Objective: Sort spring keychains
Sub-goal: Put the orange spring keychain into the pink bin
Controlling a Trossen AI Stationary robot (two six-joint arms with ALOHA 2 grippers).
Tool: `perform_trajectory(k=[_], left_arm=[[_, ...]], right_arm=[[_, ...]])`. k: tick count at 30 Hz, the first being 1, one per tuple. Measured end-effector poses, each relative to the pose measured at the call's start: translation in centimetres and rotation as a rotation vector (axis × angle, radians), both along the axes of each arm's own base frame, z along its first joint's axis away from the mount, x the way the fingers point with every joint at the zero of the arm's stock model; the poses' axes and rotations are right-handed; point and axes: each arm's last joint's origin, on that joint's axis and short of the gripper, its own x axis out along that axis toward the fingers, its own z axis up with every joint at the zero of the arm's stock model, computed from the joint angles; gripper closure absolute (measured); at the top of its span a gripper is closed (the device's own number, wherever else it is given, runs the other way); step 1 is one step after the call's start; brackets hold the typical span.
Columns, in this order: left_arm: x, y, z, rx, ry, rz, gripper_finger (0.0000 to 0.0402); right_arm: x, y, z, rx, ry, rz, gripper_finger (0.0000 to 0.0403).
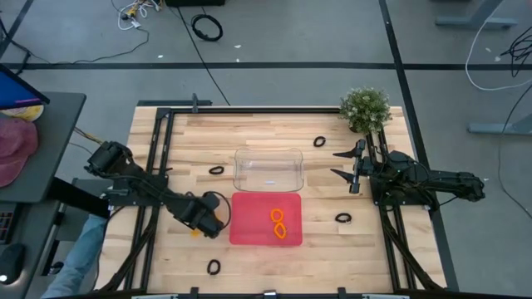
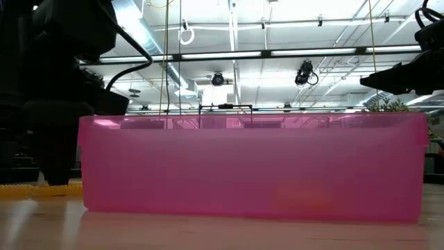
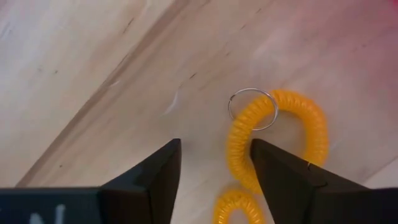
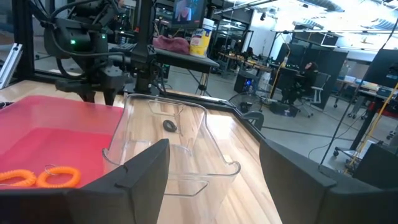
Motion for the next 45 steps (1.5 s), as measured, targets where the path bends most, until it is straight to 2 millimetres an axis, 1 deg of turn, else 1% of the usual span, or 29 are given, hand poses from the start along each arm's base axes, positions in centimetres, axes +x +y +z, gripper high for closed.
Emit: perform_trajectory(k=[4, 10, 11, 17, 19, 21, 22, 24, 25, 27, 29, 32, 36, 39, 45], left_arm=[[0.2, 0.1, 0.0, -0.030, 0.012, -0.030, 0.0251], [0.3, 0.1, 0.0, -0.034, 0.014, -0.095, 0.0373], [0.4, 0.2, 0.0, -0.035, 0.018, -0.099, 0.0383], [0.7, 1.5, 0.0, -0.040, 0.066, -0.104, 0.0378], [0.6, 2.0, 0.2, 0.000, 0.107, -0.109, 0.0385], [0.2, 2.8, 0.6, 0.090, 0.181, -0.087, 0.0393], [0.0, 3.2, 1.1, 0.150, 0.221, -0.052, 0.0393], [0.3, 3.6, 2.4, 0.255, 0.197, 0.053, 0.0393], [0.3, 3.8, 3.0, 0.293, 0.201, 0.100, 0.0392], [0.1, 3.9, 3.9, 0.334, 0.242, 0.131, 0.0392], [0.9, 3.4, 4.8, 0.348, 0.178, 0.118, 0.0393], [1.4, 2.7, 6.3, 0.399, 0.123, 0.088, 0.0393], [2.7, 1.7, 8.9, 0.423, 0.008, 0.072, 0.0391], [3.5, 0.6, 11.0, 0.458, -0.122, 0.053, 0.0392], [4.5, -2.2, 13.7, 0.545, -0.360, -0.100, 0.0391]], right_arm=[[0.0, 0.0, 0.0, 0.000, 0.000, 0.000, 0.0149], [0.0, 0.0, 0.0, 0.000, 0.000, 0.000, 0.0149], [0.0, 0.0, 0.0, 0.000, 0.000, 0.000, 0.0149], [0.0, 0.0, 0.0, 0.000, 0.000, 0.000, 0.0149], [0.0, 0.0, 0.0, 0.000, 0.000, 0.000, 0.0149], [0.0, 0.0, 0.0, 0.000, 0.000, 0.001, 0.0149], [0.0, 0.0, 0.0, 0.000, 0.000, 0.000, 0.0149], [0.0, 0.0, 0.0, 0.000, 0.000, 0.000, 0.0149], [0.0, 0.0, 0.0, 0.000, 0.000, 0.000, 0.0149], [0.0, 0.0, 0.0, 0.000, 0.000, 0.000, 0.0149], [0.0, 0.0, 0.0, 0.000, 0.000, 0.000, 0.0149], [0.0, 0.0, 0.0, 0.000, 0.000, 0.000, 0.0149], [0.0, 0.0, 0.0, 0.000, 0.000, 0.000, 0.0149], [0.0, 0.0, 0.0, 0.000, 0.000, 0.000, 0.0149], [0.0, 0.0, 0.0, 0.000, 0.000, 0.000, 0.0149]])
